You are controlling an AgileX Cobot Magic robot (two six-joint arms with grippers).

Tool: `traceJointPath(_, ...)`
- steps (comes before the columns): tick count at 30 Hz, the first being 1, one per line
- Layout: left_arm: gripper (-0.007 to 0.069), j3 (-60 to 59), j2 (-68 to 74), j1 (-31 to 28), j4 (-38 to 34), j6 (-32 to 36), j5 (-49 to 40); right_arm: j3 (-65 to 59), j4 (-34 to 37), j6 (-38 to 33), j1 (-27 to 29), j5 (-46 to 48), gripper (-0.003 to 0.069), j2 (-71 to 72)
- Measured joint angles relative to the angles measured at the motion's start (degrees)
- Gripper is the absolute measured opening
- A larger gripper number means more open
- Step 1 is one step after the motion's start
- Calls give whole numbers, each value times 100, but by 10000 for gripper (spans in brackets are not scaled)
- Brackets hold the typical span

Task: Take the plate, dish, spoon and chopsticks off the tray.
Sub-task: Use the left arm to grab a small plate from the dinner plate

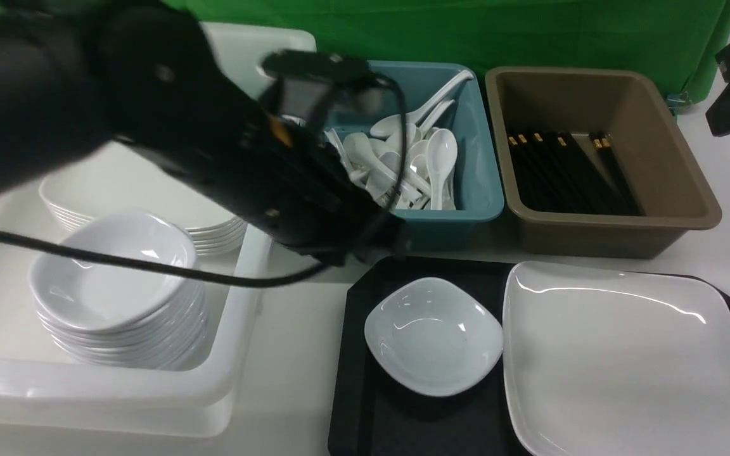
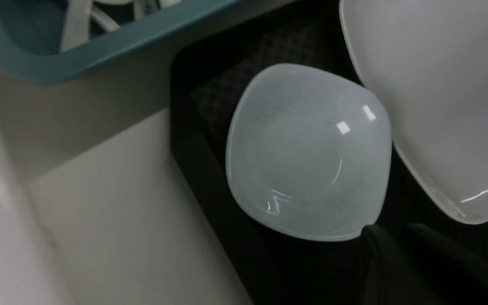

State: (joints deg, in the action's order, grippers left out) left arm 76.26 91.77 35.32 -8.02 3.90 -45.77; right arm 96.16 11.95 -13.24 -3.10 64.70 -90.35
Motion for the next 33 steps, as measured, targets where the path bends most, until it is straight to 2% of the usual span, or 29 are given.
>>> traceJointPath(5, 241, 766, 1274, 131, 270, 6, 21, 0, 2, -16, 0, 0, 196, 0)
traceJointPath(9, 417, 1308, 2028, 131, 455, 293, 26, 0, 7, -104, 0, 0, 196, 0)
traceJointPath(15, 508, 1555, 2519, 131, 612, 482, 151, 0, 13, -171, 0, 0, 196, 0)
traceJointPath(25, 524, 1591, 3023, 131, 802, 508, 274, 0, 13, -240, 0, -12, 196, 0)
traceJointPath(28, 502, 1597, 3037, 131, 686, 503, 178, 0, 13, -253, 0, -12, 196, 0)
traceJointPath(30, 425, 1604, 3037, 131, 618, 503, -20, 0, 13, -253, 0, -12, 196, 0)
traceJointPath(33, 255, 1609, 3037, 131, 554, 503, -291, 0, 13, -253, 0, -12, 196, 0)
